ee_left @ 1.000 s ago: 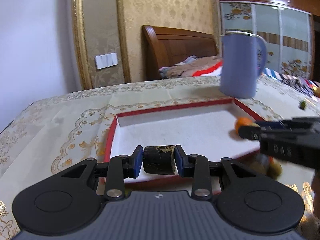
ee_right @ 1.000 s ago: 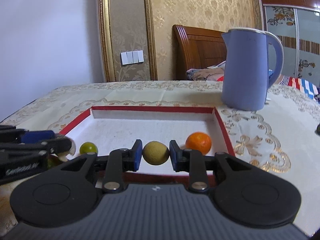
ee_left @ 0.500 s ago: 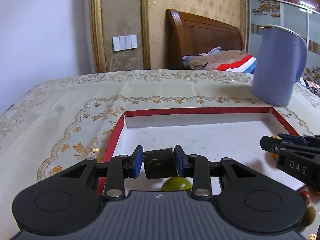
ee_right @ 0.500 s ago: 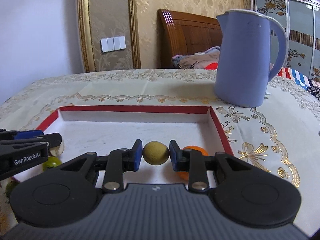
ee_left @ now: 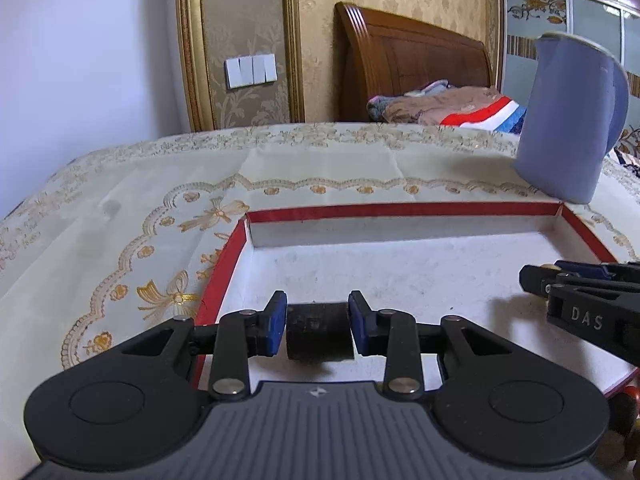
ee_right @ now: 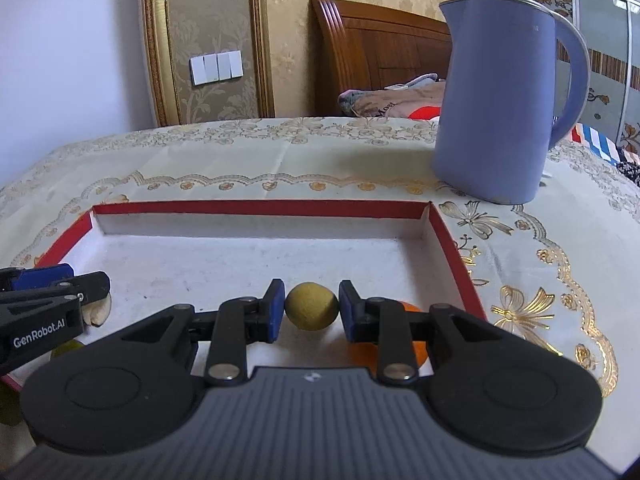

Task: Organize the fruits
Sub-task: 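Lower the dark cylinder and lime into the tray and open both grippers, then withdraw both tools from the tray toward the remaining fruits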

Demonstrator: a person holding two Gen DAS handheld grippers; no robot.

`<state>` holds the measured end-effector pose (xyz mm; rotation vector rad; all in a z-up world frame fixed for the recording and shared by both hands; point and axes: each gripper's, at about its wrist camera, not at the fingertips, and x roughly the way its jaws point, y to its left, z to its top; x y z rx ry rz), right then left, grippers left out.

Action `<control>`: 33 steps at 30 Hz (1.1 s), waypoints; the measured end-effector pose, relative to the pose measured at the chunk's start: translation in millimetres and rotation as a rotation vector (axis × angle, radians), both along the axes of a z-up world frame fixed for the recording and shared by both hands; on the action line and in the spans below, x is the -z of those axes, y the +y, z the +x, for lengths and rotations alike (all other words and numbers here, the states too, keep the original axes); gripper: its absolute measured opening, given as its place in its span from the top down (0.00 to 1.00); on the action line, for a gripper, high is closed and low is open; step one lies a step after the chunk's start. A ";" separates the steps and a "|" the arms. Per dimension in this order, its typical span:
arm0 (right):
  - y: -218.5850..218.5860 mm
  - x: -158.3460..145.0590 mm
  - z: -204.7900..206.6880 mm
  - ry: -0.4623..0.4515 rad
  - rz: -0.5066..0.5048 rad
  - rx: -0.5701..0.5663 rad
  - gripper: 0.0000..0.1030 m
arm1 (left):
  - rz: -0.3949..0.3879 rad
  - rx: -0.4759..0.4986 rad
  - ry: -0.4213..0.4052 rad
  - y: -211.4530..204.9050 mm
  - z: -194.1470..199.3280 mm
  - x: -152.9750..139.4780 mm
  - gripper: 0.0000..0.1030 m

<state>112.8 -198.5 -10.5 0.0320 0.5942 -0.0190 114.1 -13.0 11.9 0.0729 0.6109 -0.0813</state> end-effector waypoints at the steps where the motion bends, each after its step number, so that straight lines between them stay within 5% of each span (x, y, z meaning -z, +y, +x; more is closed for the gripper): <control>1: 0.4 0.1 0.3 0.001 0.000 0.005 0.74 | 0.002 -0.001 0.008 -0.7 1.4 0.8 0.68; 13: 0.5 -1.2 -1.9 -0.006 0.004 0.001 0.64 | -0.019 -0.017 0.046 2.5 8.5 5.6 0.63; 15: 2.0 -1.5 -2.8 -0.007 -0.006 0.000 0.61 | -0.020 -0.019 0.039 3.2 7.2 5.6 0.53; 18: 1.7 -4.0 -8.8 -0.036 -0.011 0.010 0.53 | -0.031 -0.025 -0.002 4.6 0.1 2.6 0.35; 23: -3.9 -10.4 -24.8 -0.096 -0.015 0.041 0.25 | -0.051 -0.032 -0.095 10.8 -22.6 -5.8 0.21; 33: -32.2 -9.6 -95.3 -0.206 0.101 0.034 0.16 | -0.088 -0.067 -0.232 52.3 -94.2 -14.7 0.20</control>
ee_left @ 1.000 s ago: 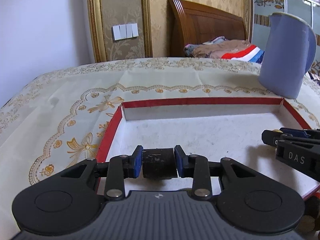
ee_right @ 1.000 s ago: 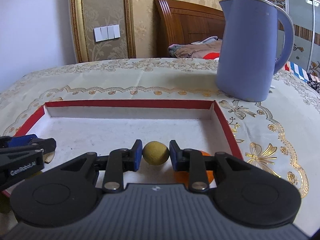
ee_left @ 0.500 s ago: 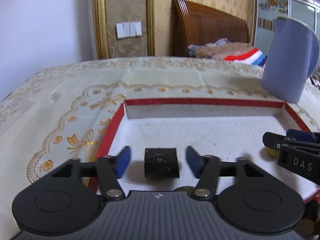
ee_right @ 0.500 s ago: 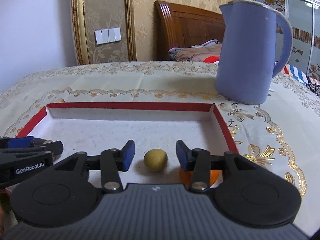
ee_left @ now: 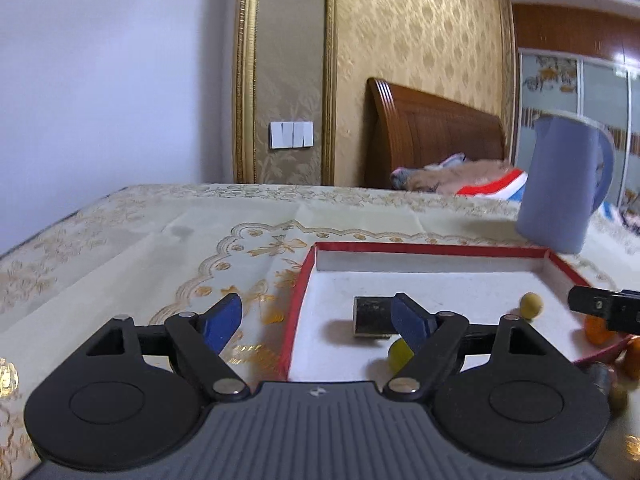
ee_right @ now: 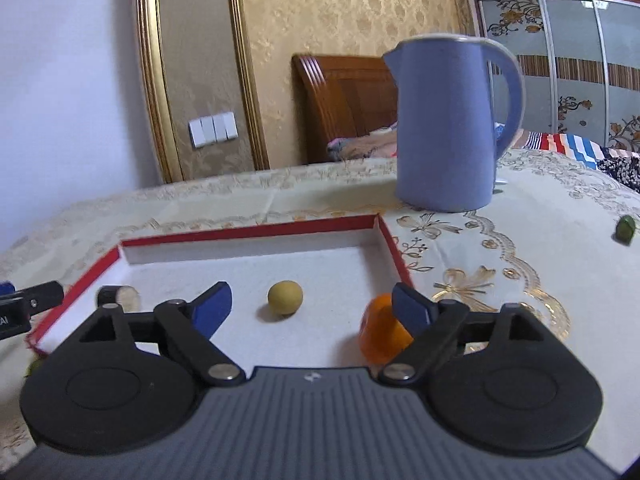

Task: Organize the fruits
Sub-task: 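Withdraw both tools from the tray toward the remaining fruits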

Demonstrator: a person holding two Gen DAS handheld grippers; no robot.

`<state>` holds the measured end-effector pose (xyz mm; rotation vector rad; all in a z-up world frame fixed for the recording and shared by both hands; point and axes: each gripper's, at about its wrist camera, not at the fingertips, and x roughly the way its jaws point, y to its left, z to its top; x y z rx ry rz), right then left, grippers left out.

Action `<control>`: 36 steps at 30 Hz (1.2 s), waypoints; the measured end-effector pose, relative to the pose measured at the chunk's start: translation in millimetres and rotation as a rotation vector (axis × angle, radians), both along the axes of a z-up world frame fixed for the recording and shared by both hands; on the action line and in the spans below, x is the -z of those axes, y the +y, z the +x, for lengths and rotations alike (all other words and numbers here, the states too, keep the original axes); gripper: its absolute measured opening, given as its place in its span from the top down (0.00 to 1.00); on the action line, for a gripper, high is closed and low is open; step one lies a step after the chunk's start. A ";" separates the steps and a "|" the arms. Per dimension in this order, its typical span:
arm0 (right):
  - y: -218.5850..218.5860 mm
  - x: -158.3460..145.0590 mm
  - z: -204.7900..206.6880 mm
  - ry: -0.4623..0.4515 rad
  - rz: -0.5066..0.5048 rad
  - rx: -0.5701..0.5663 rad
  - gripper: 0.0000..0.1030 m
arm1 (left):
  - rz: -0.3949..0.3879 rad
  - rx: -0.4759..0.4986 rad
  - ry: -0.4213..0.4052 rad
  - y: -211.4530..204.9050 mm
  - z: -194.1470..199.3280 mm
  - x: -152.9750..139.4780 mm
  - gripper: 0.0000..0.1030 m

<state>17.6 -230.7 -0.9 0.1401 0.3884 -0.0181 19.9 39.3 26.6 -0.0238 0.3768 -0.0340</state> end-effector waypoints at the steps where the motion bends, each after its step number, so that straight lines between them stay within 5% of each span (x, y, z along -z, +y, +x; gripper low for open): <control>1: -1.5 -1.8 -8.5 -0.020 0.003 -0.007 0.16 | -0.007 0.002 0.004 3.7 -3.3 0.4 0.20; 5: -5.2 -3.4 -43.6 -0.050 -0.010 -0.034 0.15 | 0.026 0.006 0.022 9.5 -20.1 11.2 0.20; 10: -14.0 5.4 -78.7 -0.055 -0.004 -0.062 0.15 | -0.110 -0.003 0.098 34.1 -17.4 19.0 0.18; 17: -41.3 8.7 -105.8 0.006 -0.034 -0.003 0.15 | -0.031 0.030 0.189 20.8 -4.3 26.7 0.18; 24: -32.6 15.4 -101.9 0.099 -0.098 -0.078 0.32 | 0.066 0.021 0.270 8.0 3.9 36.8 0.16; 33: -6.5 13.0 -73.8 0.146 -0.145 -0.139 0.34 | 0.066 0.023 0.276 8.3 4.7 37.5 0.16; 36: -2.6 15.0 -63.5 0.173 -0.151 -0.150 0.48 | 0.066 0.024 0.276 8.2 5.0 37.2 0.16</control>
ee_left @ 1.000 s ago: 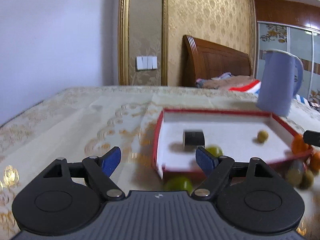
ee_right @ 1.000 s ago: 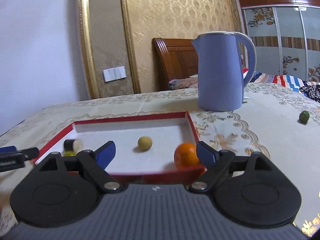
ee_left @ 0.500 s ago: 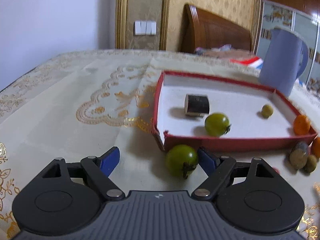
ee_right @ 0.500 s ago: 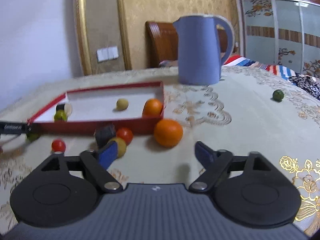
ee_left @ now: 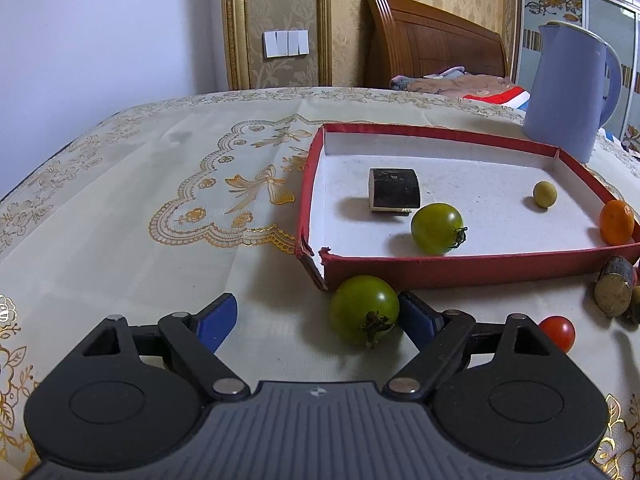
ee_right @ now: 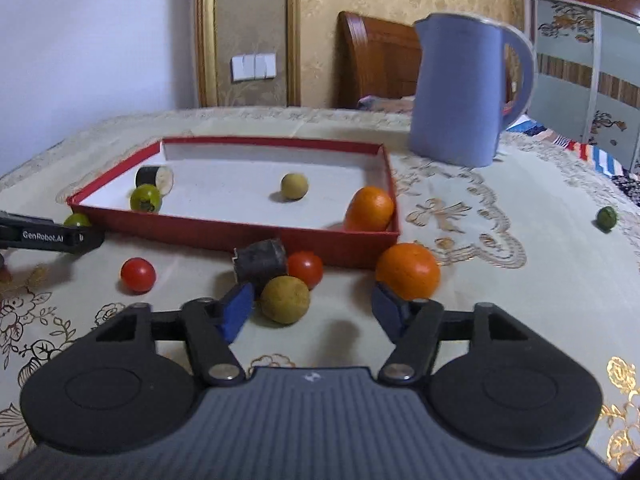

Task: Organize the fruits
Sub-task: 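Withdraw both tools from the tray toward the remaining fruits, then close the left gripper on a green tomato while the right gripper grasps a yellow lime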

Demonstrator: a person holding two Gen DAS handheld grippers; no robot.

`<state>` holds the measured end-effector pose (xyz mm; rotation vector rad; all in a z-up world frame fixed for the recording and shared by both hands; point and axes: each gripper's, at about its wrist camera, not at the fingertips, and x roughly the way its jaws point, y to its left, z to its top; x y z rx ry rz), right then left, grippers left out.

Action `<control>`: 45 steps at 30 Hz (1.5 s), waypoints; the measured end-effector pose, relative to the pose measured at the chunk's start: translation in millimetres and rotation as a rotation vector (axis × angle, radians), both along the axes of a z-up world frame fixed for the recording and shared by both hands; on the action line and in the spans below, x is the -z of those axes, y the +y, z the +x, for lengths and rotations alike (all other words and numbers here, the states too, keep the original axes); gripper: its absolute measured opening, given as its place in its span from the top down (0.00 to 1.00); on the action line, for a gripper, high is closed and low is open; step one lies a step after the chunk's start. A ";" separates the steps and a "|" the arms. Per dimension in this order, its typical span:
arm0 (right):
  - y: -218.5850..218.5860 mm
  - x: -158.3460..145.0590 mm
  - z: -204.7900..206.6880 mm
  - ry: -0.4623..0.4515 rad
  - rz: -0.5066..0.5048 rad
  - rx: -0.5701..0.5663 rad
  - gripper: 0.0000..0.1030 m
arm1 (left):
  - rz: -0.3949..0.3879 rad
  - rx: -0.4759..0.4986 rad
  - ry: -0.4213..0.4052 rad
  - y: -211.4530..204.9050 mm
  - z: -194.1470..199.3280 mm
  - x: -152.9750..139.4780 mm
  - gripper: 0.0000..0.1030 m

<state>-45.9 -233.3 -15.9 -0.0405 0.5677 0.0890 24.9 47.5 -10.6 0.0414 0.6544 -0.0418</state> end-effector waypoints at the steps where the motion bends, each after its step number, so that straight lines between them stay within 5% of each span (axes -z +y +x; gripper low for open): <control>1: 1.5 1.4 3.5 0.015 0.000 -0.006 0.52 | 0.000 0.000 0.000 0.0 -0.2 0.0 0.16; 15: 12.1 8.0 13.7 0.057 -0.017 -0.035 0.73 | -0.003 0.000 0.000 0.5 -0.4 -0.7 0.15; 34: 9.2 8.5 13.8 0.054 -0.005 -0.018 0.73 | -0.013 0.000 -0.020 1.8 -5.2 -2.7 0.21; 43: 8.2 8.6 14.7 0.055 -0.003 -0.018 0.73 | 0.006 0.077 -0.025 -4.5 -11.5 -3.2 0.47; 45: 9.5 8.5 14.5 0.053 -0.014 -0.020 0.73 | -0.004 0.097 -0.027 -4.3 -12.9 -3.6 0.60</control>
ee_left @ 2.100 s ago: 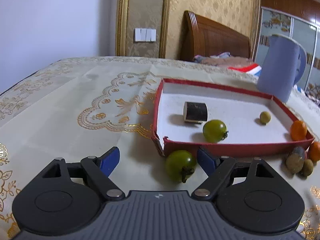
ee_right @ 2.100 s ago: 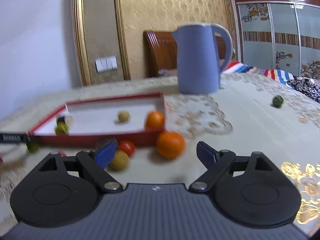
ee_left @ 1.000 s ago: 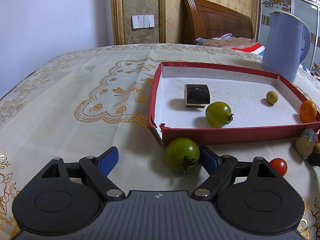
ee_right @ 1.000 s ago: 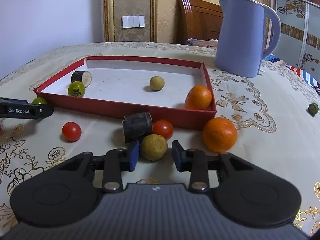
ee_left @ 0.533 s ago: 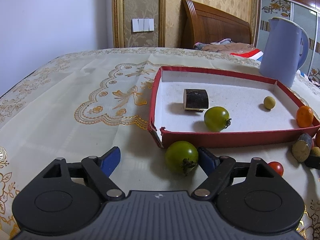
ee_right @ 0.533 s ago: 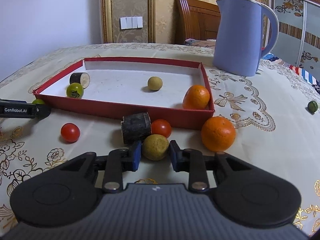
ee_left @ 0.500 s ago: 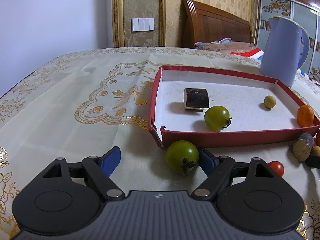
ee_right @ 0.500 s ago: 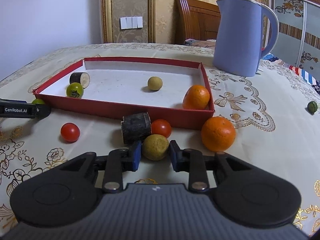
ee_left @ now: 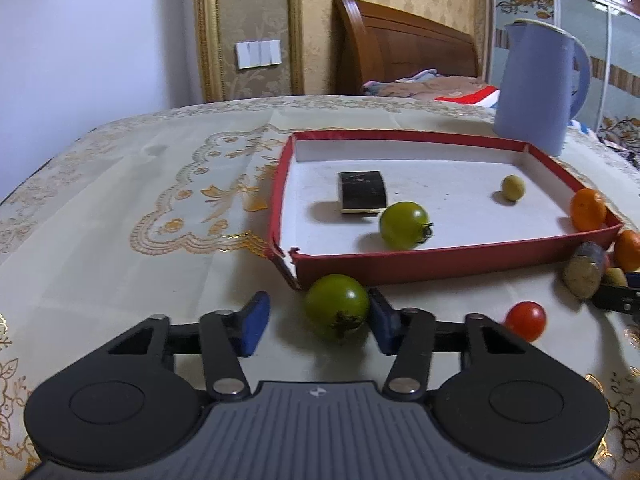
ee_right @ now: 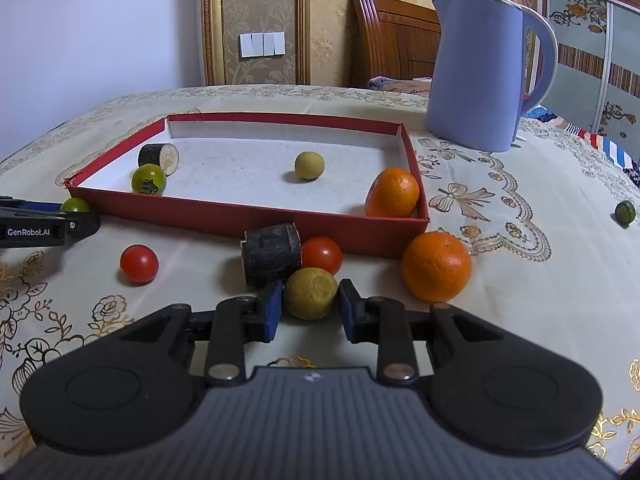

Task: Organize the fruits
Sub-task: 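Close the left gripper on a green tomato while the right gripper grasps a yellow lime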

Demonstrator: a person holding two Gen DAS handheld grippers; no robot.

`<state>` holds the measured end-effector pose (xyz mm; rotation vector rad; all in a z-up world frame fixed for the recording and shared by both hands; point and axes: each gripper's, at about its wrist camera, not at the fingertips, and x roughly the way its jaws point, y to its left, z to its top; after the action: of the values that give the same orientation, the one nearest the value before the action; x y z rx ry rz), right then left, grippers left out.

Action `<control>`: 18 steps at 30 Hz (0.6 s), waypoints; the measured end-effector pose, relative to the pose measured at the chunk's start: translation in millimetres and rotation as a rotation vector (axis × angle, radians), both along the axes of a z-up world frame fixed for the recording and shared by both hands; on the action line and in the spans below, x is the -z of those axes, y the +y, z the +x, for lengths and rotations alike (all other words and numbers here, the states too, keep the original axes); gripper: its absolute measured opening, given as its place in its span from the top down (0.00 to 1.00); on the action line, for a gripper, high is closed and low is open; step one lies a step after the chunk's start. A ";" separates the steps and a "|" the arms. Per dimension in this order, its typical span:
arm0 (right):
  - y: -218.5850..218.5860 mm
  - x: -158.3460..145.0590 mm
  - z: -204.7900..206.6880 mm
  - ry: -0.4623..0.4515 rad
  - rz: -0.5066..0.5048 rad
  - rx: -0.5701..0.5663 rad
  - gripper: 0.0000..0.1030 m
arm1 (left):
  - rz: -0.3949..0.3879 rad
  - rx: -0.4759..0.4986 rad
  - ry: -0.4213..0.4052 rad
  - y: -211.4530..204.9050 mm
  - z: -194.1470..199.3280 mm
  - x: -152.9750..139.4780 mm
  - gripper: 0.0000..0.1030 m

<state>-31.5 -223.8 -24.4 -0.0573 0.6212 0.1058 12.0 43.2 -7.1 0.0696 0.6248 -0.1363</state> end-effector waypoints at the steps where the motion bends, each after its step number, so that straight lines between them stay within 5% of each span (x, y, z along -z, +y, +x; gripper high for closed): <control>1: 0.0 0.0 0.0 0.000 0.000 0.000 0.73 | -0.001 0.014 -0.002 -0.7 -1.2 -0.2 0.64; 18: -8.9 -1.6 -3.5 -0.016 0.032 0.035 0.73 | -0.039 0.037 -0.012 2.8 -2.1 -0.9 0.69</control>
<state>-35.0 -232.7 -22.8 -0.0160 0.6037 0.0811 9.9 45.9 -6.1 0.0445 0.6093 -0.1836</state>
